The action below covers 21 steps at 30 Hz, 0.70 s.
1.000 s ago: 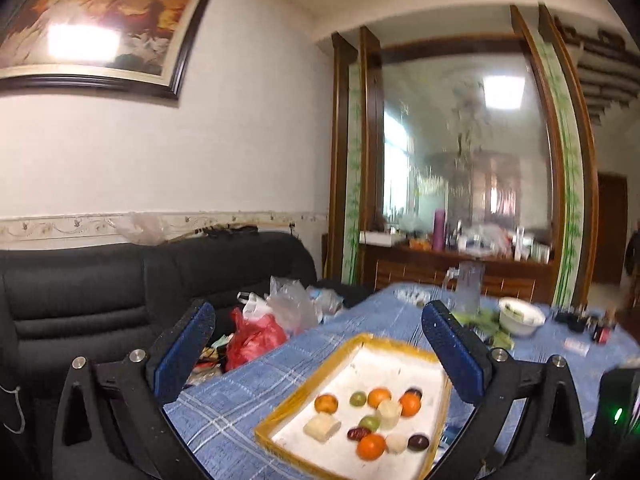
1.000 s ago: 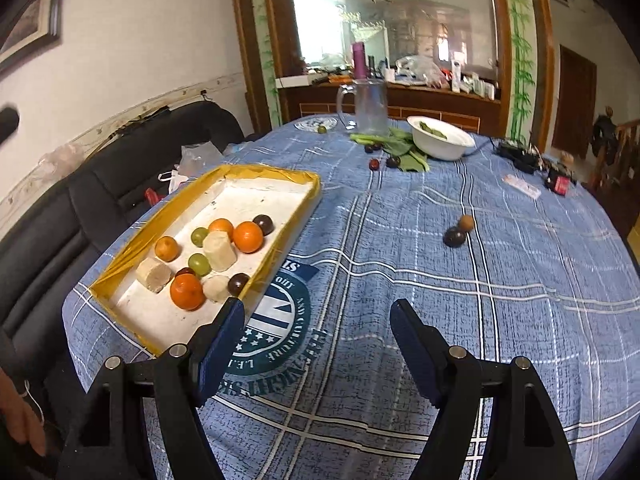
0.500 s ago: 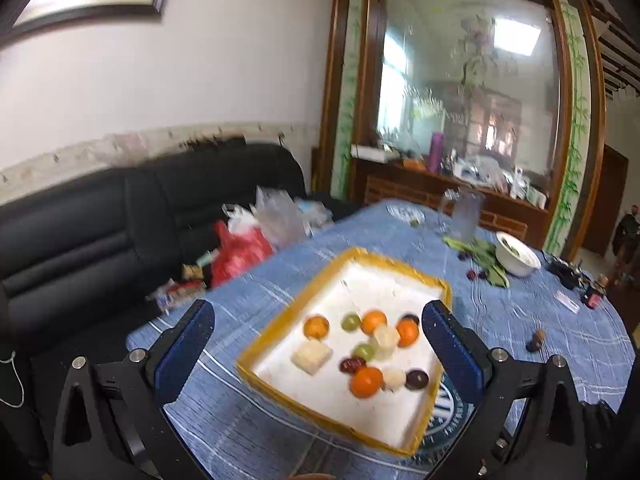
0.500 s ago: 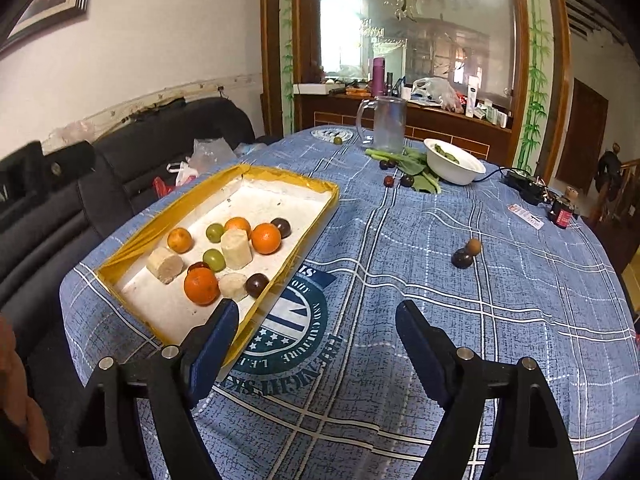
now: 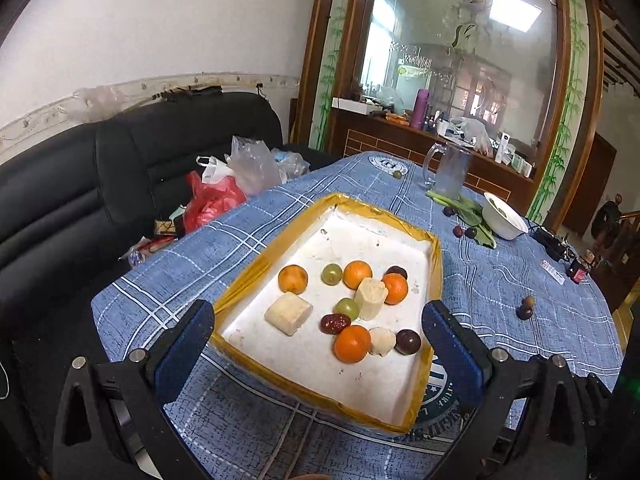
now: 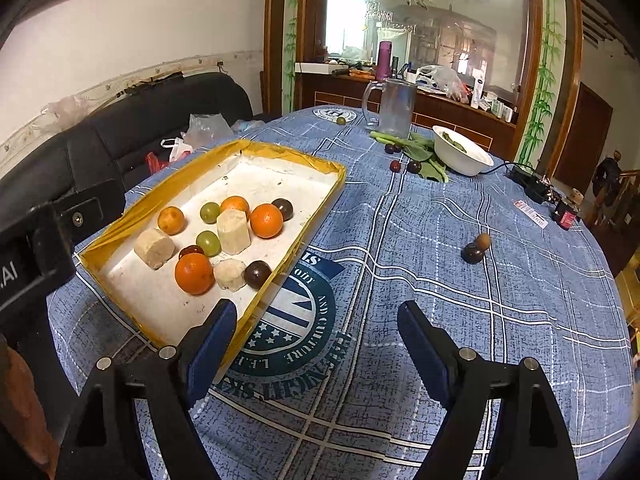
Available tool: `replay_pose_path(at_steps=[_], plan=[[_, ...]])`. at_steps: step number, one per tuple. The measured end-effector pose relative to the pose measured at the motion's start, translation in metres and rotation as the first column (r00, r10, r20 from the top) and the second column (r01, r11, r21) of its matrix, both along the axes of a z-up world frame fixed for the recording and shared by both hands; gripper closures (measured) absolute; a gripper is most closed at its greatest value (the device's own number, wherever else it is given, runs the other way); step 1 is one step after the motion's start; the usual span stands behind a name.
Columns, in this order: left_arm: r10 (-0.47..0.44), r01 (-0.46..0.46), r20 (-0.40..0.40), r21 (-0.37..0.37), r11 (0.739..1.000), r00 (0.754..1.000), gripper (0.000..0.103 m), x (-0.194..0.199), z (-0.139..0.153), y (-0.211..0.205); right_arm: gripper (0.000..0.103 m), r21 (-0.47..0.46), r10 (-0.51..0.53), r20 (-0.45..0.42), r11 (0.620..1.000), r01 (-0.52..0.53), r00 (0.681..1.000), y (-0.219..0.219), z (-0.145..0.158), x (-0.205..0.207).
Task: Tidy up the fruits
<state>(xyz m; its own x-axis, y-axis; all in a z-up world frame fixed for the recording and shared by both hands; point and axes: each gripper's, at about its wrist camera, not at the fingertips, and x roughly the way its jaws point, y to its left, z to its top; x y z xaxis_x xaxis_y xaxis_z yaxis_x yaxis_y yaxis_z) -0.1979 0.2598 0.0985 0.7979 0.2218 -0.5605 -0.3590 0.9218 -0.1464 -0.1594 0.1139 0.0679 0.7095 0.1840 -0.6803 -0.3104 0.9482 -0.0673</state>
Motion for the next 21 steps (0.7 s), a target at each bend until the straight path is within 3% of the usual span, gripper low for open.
replay_pose_path(at_steps=[21], plan=[[-0.02,0.017,-0.053,-0.048,0.999,0.998,0.0,0.014,-0.015,0.009,0.017,-0.041,0.03,-0.027,0.999,-0.032,0.999,0.02,-0.011,0.009]])
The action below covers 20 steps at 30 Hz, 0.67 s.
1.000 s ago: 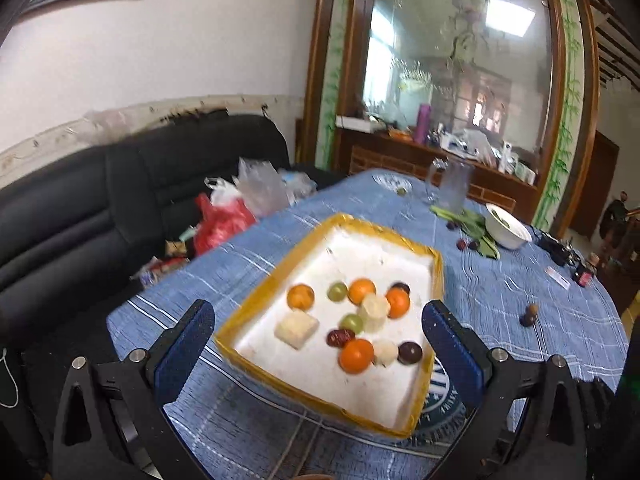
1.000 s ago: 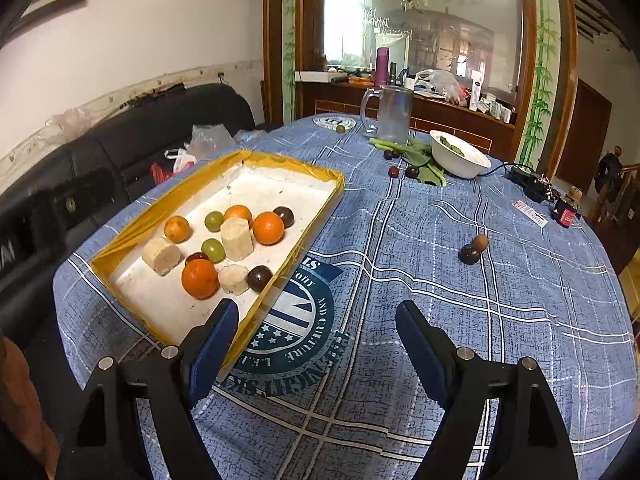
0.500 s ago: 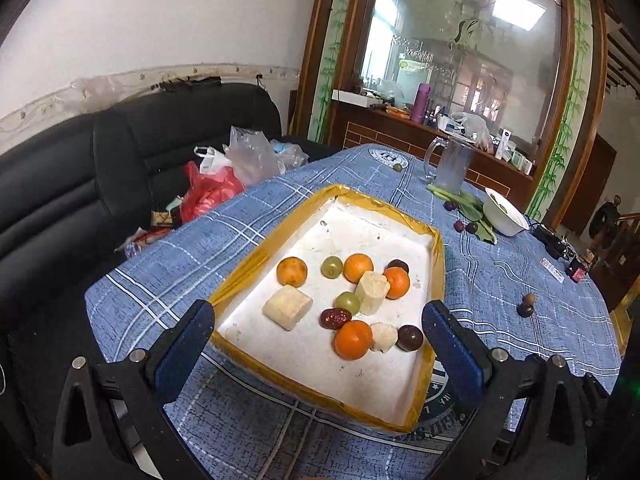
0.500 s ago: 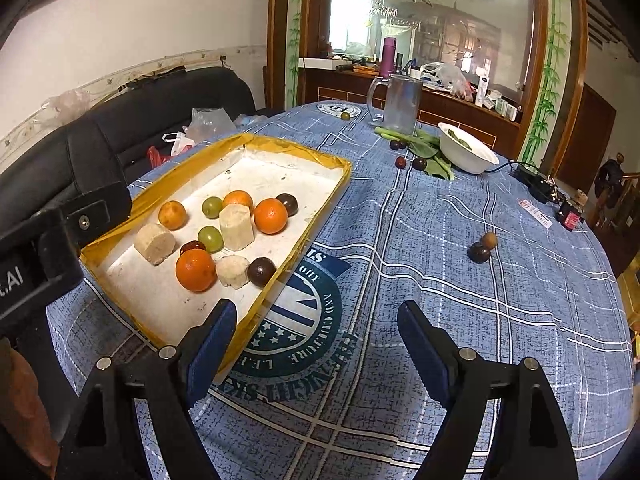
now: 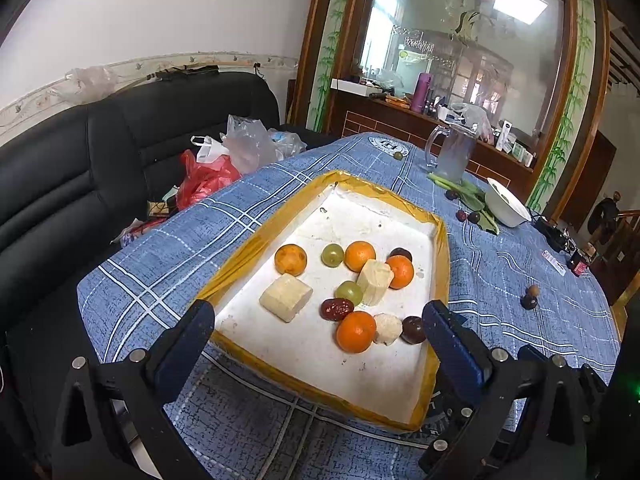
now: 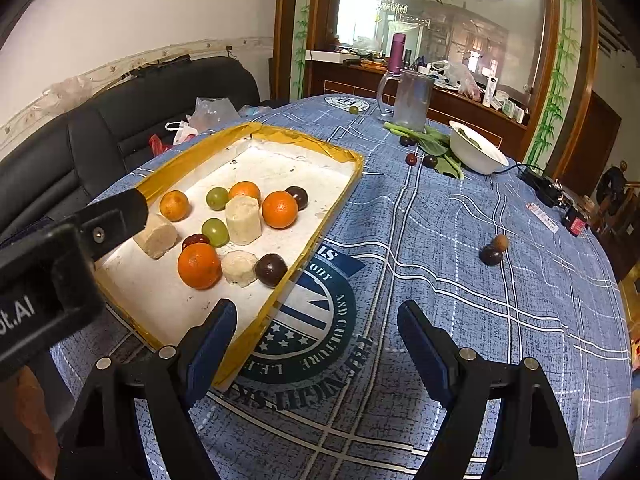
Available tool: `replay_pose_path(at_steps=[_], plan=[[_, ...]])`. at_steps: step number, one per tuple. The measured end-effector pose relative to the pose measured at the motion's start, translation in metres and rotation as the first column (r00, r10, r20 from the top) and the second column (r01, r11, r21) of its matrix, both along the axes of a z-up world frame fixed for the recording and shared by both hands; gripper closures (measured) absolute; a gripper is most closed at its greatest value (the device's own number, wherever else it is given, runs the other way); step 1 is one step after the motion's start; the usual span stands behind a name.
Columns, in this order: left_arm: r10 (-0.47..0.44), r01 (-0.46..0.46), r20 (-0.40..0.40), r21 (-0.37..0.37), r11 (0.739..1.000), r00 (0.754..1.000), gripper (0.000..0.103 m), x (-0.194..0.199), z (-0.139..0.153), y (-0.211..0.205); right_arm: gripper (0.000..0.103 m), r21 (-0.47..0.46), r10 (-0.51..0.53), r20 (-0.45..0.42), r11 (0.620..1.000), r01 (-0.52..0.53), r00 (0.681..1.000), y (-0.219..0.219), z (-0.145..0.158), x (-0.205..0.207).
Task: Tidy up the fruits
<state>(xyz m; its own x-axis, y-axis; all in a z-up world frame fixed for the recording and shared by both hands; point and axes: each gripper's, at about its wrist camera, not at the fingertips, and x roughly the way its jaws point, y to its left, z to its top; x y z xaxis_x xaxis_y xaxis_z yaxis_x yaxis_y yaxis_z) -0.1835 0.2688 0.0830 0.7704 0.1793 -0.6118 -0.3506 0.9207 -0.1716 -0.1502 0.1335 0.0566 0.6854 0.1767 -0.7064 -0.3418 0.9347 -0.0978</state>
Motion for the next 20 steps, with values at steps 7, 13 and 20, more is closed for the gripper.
replay_pose_path(at_steps=[7,13,20], plan=[[0.004,-0.005,-0.036,-0.026,1.0,0.999,0.0,0.001,-0.005,0.001,0.017,-0.013,0.013,-0.001,1.0,-0.013,1.0,0.007,-0.002,-0.001],[0.002,-0.003,-0.034,-0.034,0.999,0.999,0.0,-0.004,-0.004,0.0,0.017,-0.019,0.021,0.007,1.0,-0.021,1.0,0.01,-0.001,-0.005],[-0.017,0.017,-0.023,0.018,1.0,1.0,0.0,-0.009,0.006,-0.01,0.016,0.004,0.011,0.004,1.0,-0.011,1.0,0.001,0.004,-0.006]])
